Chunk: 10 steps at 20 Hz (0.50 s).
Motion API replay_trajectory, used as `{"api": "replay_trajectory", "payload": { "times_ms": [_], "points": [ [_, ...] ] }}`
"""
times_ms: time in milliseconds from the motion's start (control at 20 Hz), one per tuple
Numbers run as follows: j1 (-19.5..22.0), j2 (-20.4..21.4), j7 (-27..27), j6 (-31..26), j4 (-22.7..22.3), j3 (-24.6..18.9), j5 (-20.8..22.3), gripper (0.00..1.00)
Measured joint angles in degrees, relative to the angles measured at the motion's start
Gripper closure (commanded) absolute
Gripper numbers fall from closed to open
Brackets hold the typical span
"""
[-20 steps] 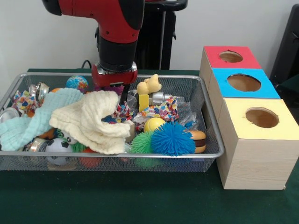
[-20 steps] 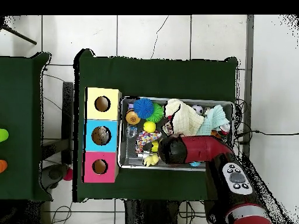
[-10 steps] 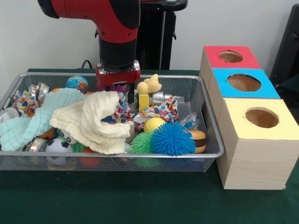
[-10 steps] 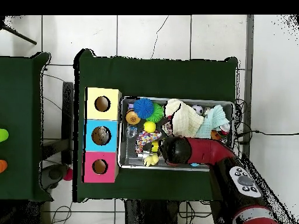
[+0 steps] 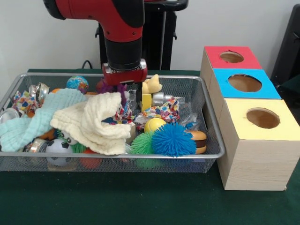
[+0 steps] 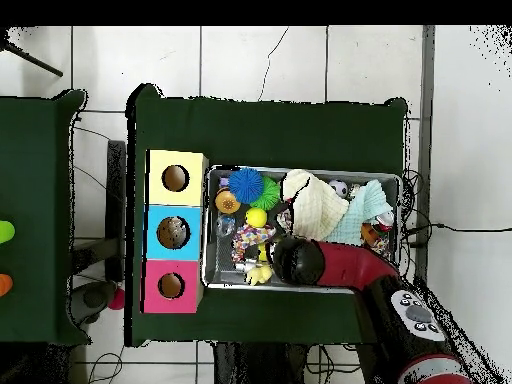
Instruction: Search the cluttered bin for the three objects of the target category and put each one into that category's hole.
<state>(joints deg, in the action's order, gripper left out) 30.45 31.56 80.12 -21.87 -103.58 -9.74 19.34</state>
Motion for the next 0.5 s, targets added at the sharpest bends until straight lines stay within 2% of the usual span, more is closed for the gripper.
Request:
{"api": "replay_trajectory", "payload": {
  "times_ms": [200,450,500],
  "points": [
    [-1.46,0.00,0.00,2.70,-0.07,0.61,0.35,0.00],
    [-5.78,-0.23,0.00,6.89,-0.07,3.36,3.62,0.00],
    [-7.85,-0.54,0.00,8.43,-0.07,4.69,5.24,0.00]
  ]
}}
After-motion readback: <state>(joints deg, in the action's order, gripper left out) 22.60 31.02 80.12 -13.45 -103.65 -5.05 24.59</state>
